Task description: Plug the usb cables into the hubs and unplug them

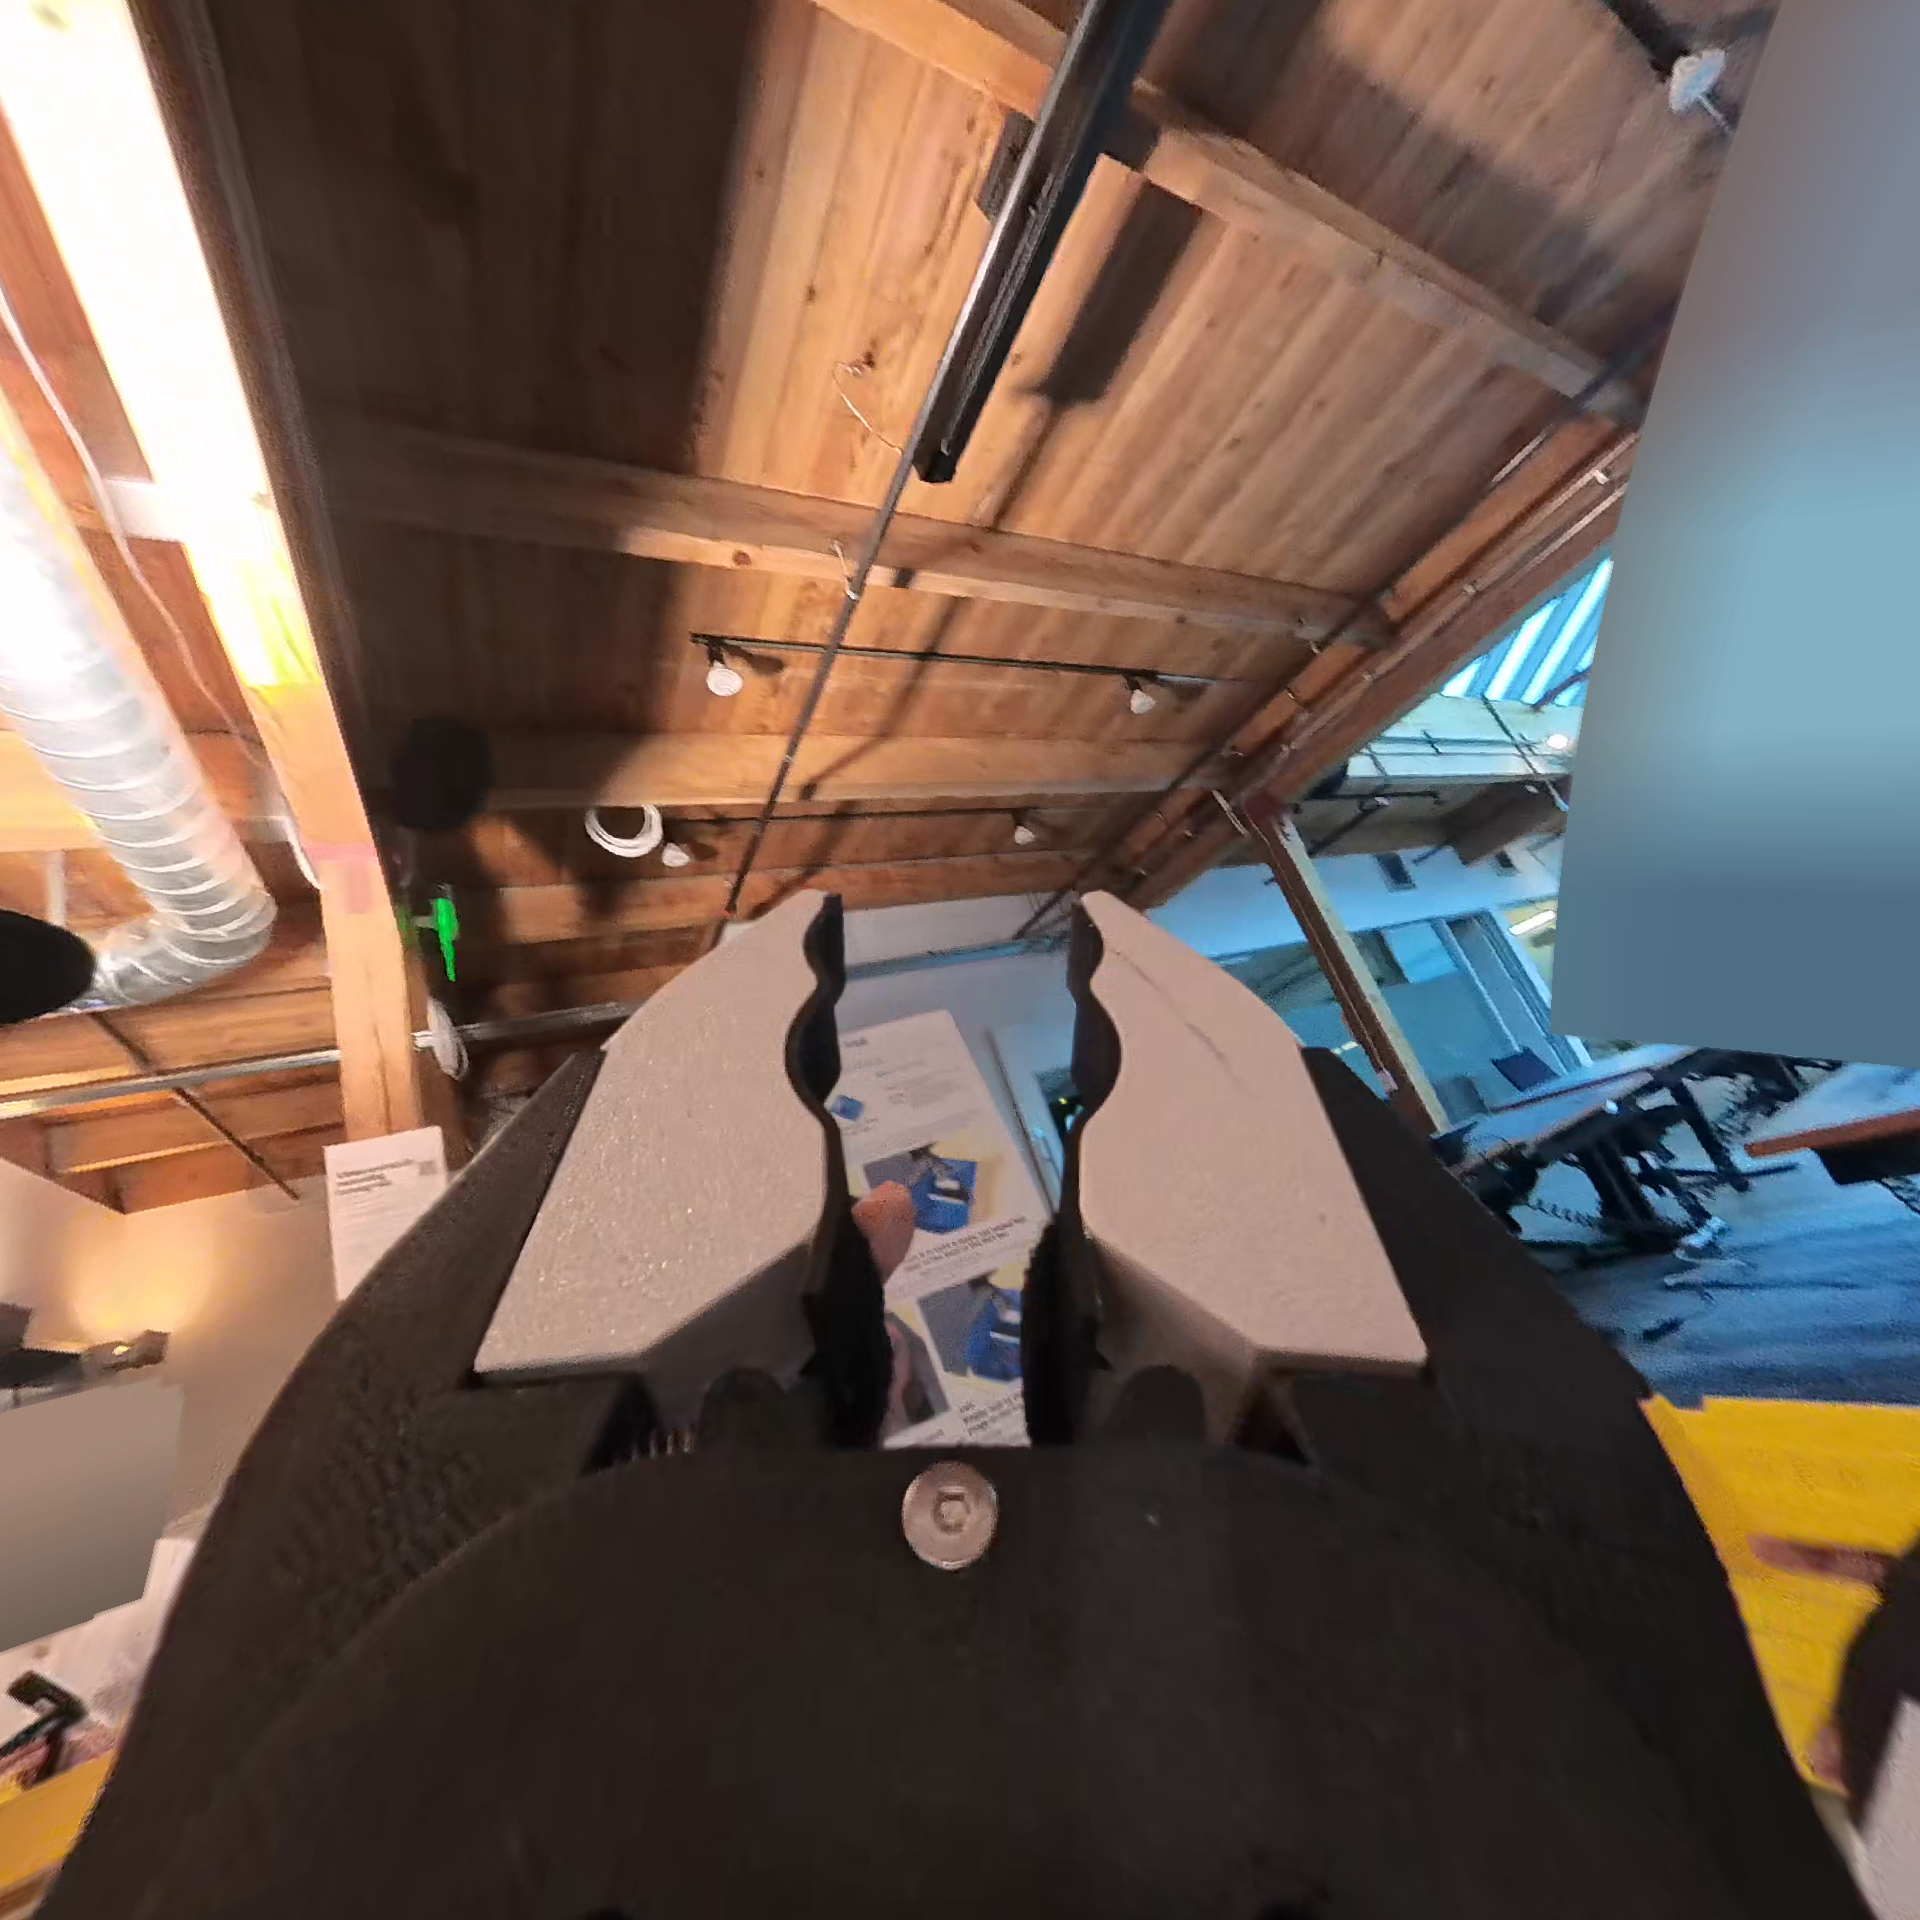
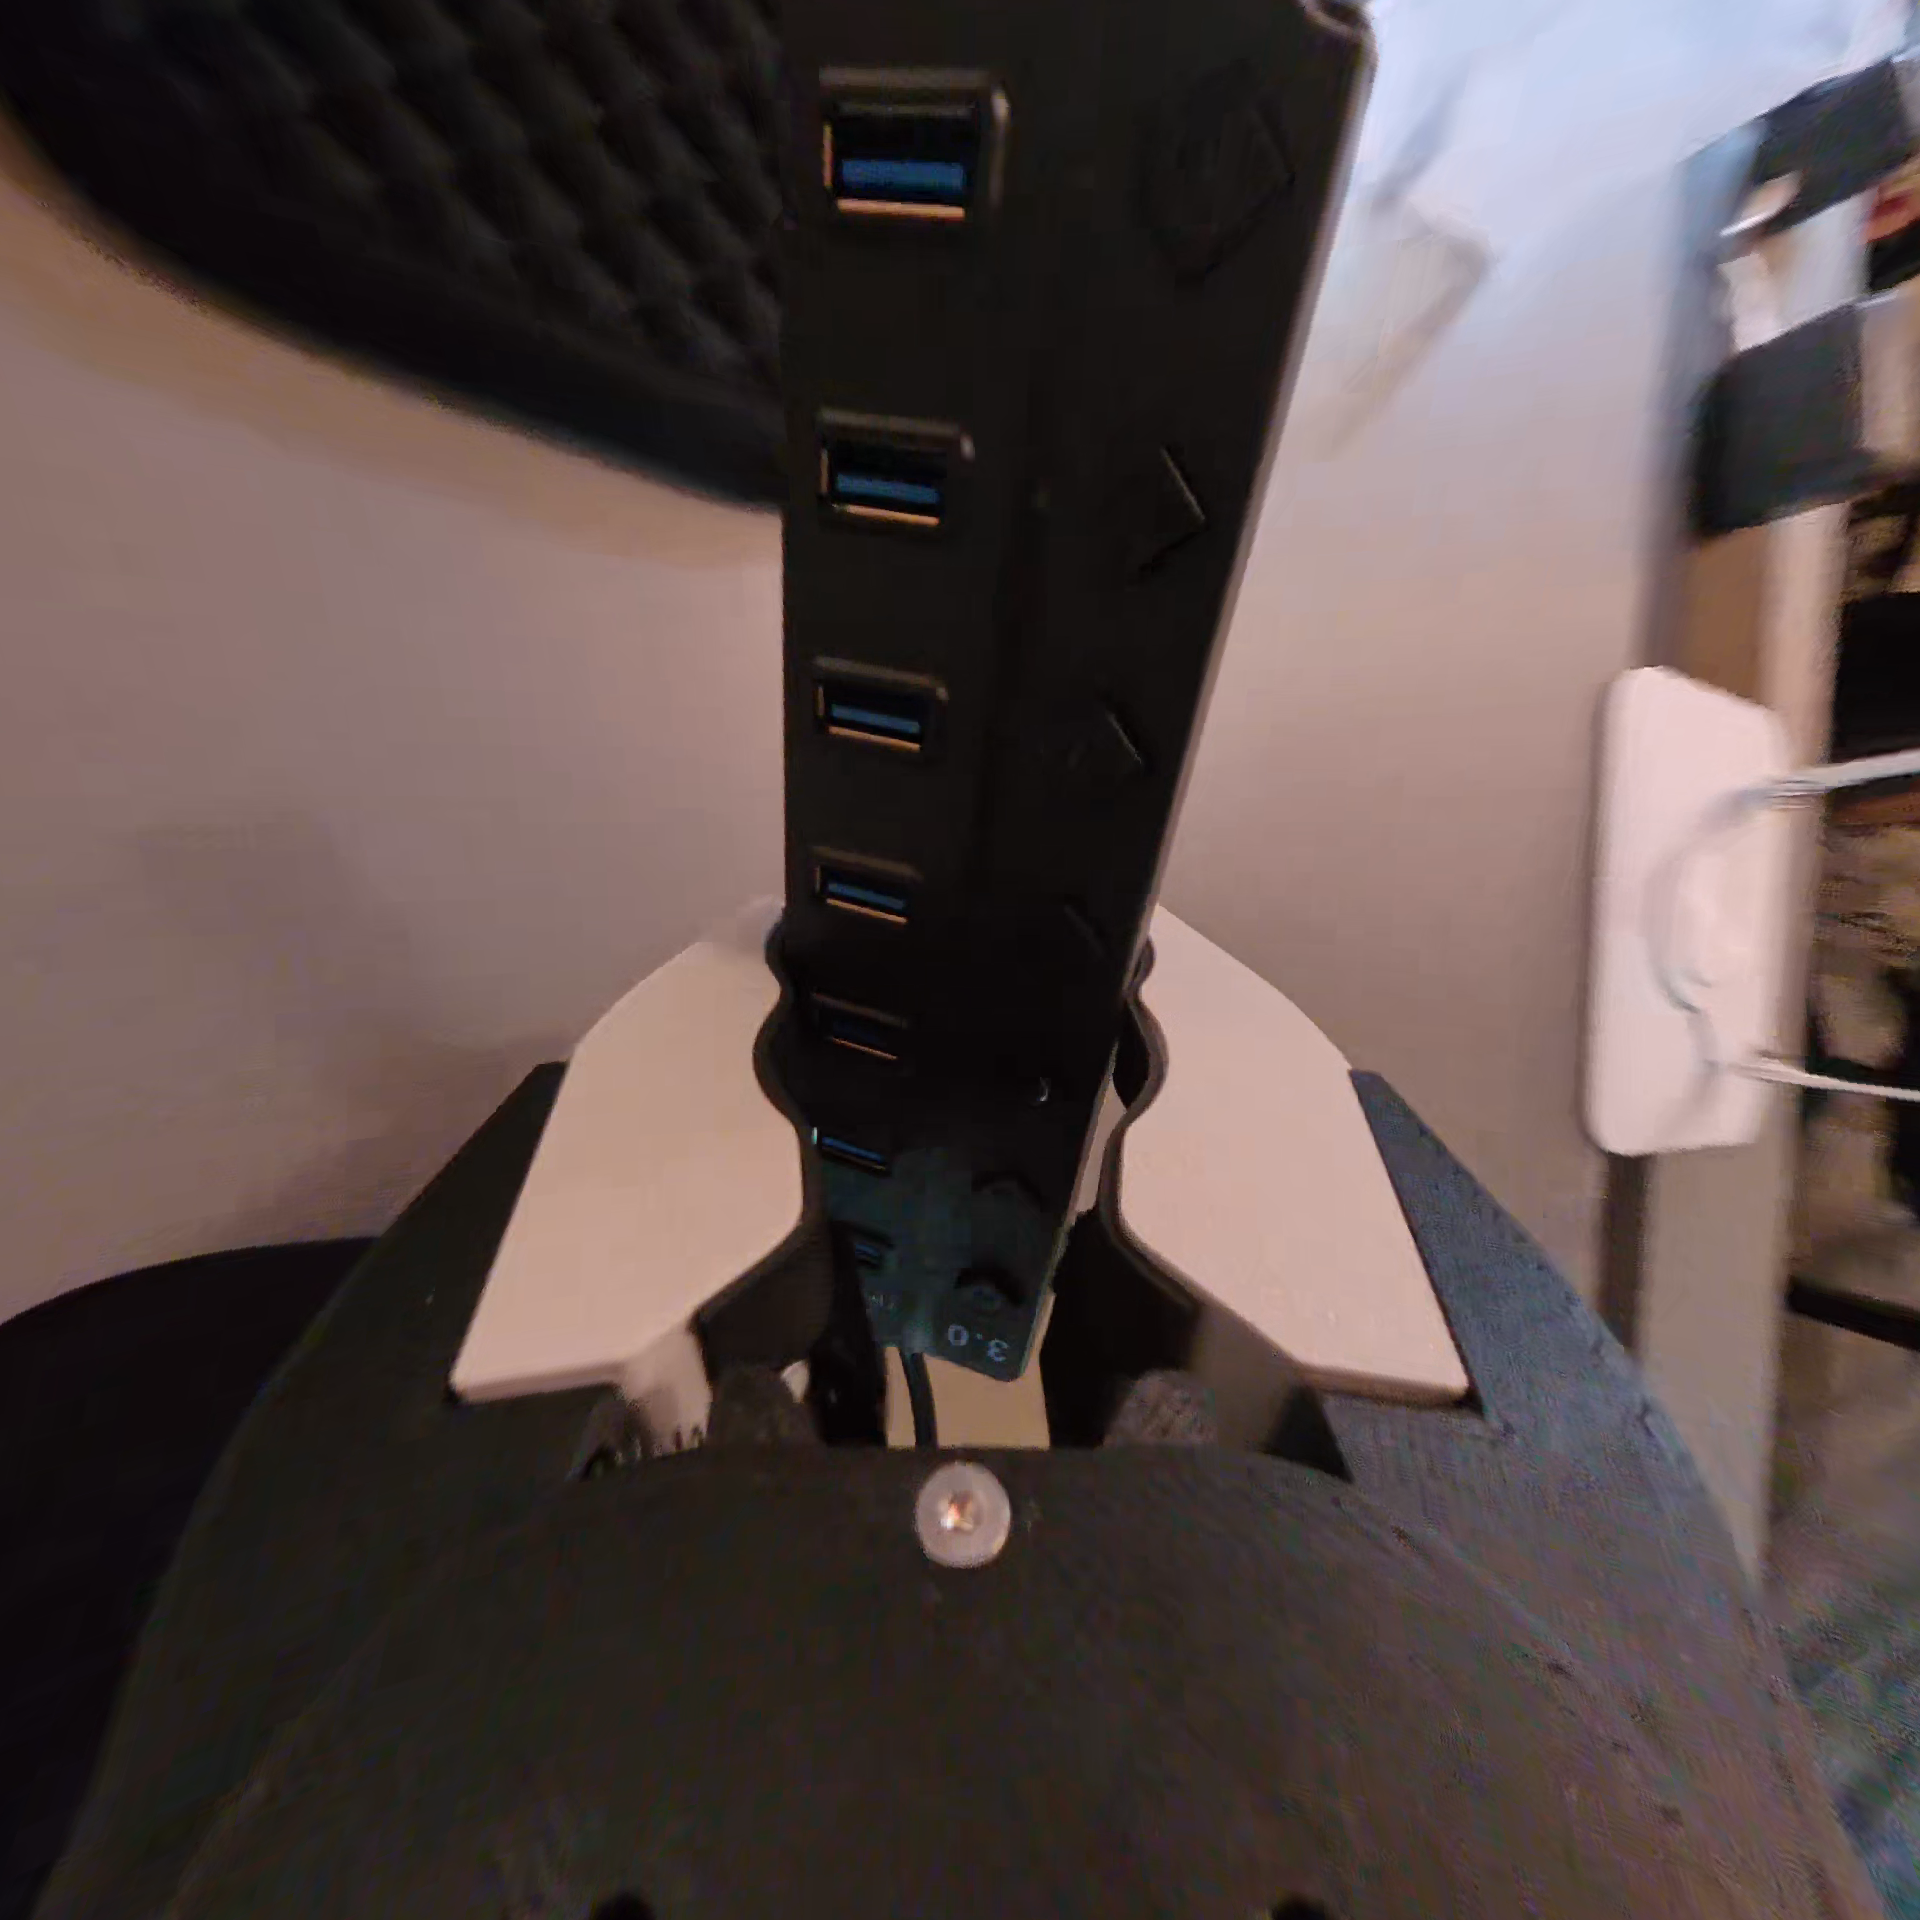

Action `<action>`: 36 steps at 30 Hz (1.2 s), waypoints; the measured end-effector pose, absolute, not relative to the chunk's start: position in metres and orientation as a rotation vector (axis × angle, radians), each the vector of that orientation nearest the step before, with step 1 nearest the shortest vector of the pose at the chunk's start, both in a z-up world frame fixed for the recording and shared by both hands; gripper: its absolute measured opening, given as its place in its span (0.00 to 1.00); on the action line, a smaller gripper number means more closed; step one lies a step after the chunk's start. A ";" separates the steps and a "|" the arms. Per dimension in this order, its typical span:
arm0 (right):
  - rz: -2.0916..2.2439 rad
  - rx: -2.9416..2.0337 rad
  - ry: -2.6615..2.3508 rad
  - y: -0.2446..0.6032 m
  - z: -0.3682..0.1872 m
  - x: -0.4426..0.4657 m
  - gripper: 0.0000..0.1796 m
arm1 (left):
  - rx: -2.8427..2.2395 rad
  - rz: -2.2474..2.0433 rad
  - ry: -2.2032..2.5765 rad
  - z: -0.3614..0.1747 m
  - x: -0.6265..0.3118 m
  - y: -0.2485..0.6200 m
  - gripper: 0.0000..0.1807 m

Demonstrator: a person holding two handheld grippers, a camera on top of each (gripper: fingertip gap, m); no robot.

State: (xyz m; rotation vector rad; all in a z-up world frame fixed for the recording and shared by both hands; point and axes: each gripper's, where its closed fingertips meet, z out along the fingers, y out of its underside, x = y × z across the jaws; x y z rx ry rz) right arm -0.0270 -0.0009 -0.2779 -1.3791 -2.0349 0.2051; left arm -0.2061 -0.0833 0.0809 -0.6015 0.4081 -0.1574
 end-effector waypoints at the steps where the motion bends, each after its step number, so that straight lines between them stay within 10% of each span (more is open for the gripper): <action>1: 0.221 -1.417 -2.086 -0.004 -0.290 -0.026 0.33 | -0.586 -0.150 0.398 0.082 -0.210 -0.086 0.23; 36: 0.174 -1.857 -1.826 0.061 -0.341 -0.004 0.33 | -0.673 0.011 0.424 0.073 -0.233 -0.077 0.22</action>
